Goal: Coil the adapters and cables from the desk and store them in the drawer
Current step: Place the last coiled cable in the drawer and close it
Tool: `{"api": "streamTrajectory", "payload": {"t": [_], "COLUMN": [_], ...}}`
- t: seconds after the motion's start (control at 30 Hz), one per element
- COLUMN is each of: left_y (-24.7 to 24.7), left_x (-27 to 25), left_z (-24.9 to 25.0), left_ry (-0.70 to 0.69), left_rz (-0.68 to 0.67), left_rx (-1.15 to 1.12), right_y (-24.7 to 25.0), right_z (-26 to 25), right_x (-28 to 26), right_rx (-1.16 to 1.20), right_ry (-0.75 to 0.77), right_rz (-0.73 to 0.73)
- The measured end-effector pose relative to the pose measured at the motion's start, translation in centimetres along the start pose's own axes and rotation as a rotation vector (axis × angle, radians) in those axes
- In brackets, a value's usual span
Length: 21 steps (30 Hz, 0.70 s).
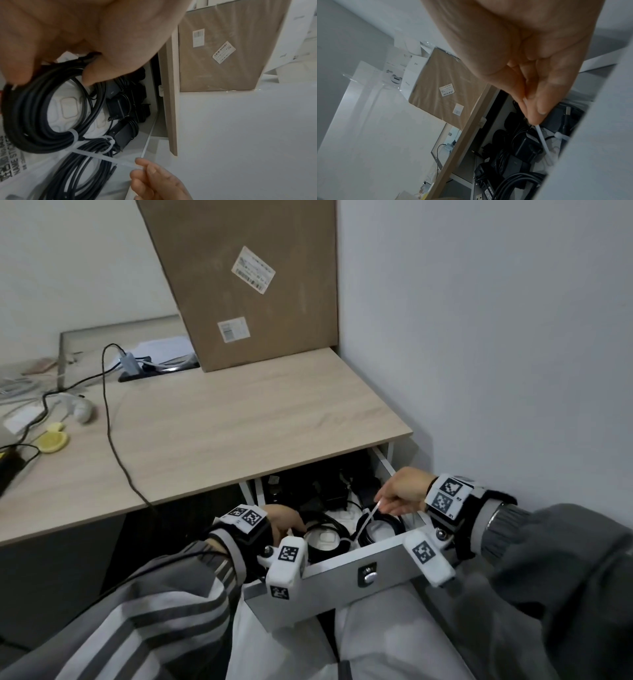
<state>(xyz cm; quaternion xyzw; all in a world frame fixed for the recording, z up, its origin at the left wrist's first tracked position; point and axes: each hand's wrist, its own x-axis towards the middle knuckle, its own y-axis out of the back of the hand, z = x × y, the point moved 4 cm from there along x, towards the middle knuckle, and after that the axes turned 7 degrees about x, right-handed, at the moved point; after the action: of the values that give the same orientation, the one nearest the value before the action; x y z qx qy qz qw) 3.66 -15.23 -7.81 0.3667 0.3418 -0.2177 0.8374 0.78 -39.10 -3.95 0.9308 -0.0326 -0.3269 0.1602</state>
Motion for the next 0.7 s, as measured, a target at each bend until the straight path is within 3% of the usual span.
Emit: {"api": "streamTrajectory", "payload": {"t": [0.2,0.4,0.6,0.7], "left_y": [0.6,1.3,1.5,1.1], "left_x": [0.1,-0.3,-2.1,-3.7], "left_z": [0.1,0.6,0.6,0.4], "left_ry": [-0.023,-0.085,-0.141,-0.201], "left_rz": [0.073,0.131,0.112,0.122], "left_rx": [-0.090,-0.188,-0.191,-0.194], "right_y": [-1.7,-1.8,-0.9,-0.4], "right_z": [-0.8,-0.9,-0.2,1.0], "right_x": [-0.2,-0.4,-1.3,-1.6], "right_rx": [-0.143,-0.313,-0.756,-0.797], "right_ry": [-0.067,-0.043,0.004,0.043], "right_rz": [-0.055,-0.050,0.049,0.107]}}
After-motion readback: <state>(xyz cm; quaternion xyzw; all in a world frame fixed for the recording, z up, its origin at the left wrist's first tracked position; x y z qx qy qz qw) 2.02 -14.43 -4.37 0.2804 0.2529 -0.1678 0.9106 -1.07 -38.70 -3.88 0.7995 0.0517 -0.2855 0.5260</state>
